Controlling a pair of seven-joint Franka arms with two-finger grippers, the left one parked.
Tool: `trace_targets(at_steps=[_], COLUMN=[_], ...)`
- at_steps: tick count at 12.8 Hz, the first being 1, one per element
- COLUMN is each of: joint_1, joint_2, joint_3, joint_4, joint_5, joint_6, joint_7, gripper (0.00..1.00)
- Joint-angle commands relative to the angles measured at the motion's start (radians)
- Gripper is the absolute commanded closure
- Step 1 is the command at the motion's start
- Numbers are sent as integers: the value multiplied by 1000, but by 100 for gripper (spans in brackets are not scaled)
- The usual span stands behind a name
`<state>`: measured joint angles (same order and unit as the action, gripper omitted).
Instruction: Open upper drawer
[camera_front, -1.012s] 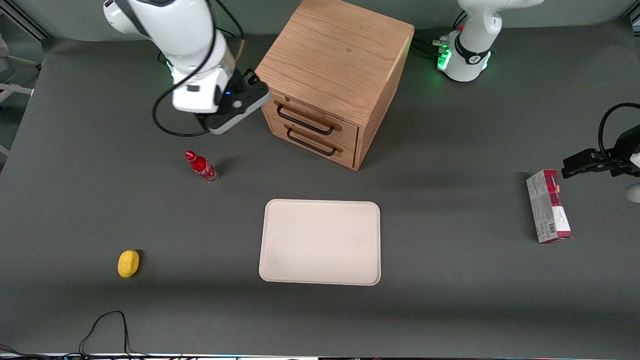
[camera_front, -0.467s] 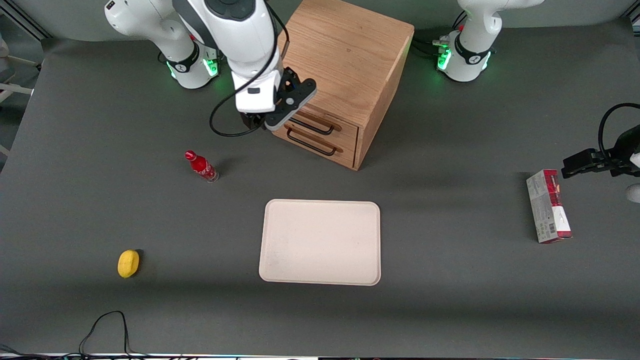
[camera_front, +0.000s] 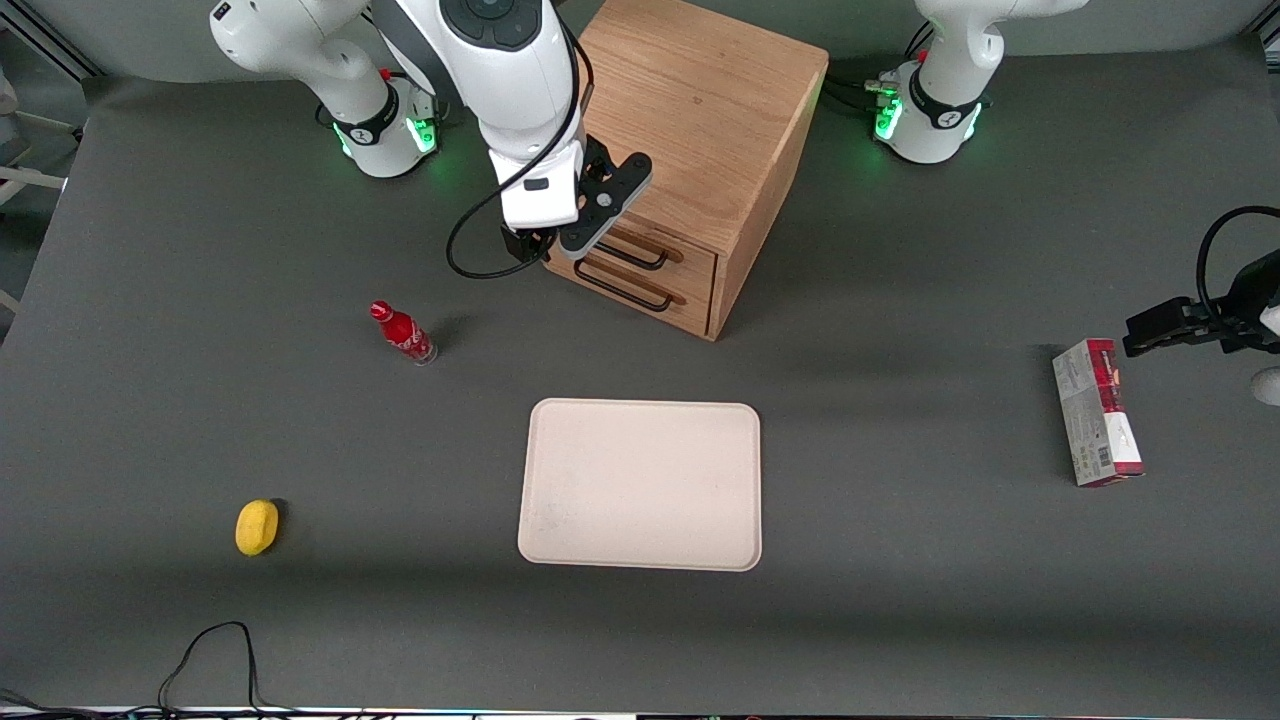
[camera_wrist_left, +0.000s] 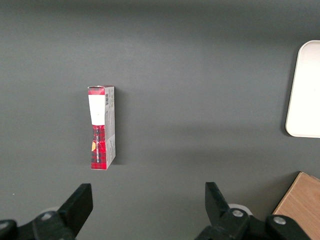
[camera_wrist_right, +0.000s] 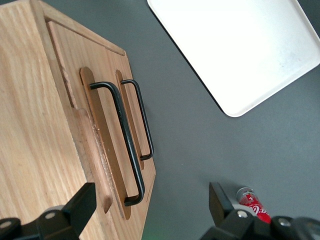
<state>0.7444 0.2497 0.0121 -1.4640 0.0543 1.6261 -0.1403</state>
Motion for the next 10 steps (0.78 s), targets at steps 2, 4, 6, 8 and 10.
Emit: trace_targets(at_steps=[2,4,6,8,10], joint_1=[-10,-10,-10,-10,-5], joint_2=[17,17,16,16,8], joint_3=[-15,-21,-23,-26,-27], joint_4=[22,11,5,-10,-63], joint_5=[100,137,139,136,124], joint_6=[1,0,1,14,66], joint_7=[-163,-177,-191,-191,-193], gripper=[0,0,0,0,0])
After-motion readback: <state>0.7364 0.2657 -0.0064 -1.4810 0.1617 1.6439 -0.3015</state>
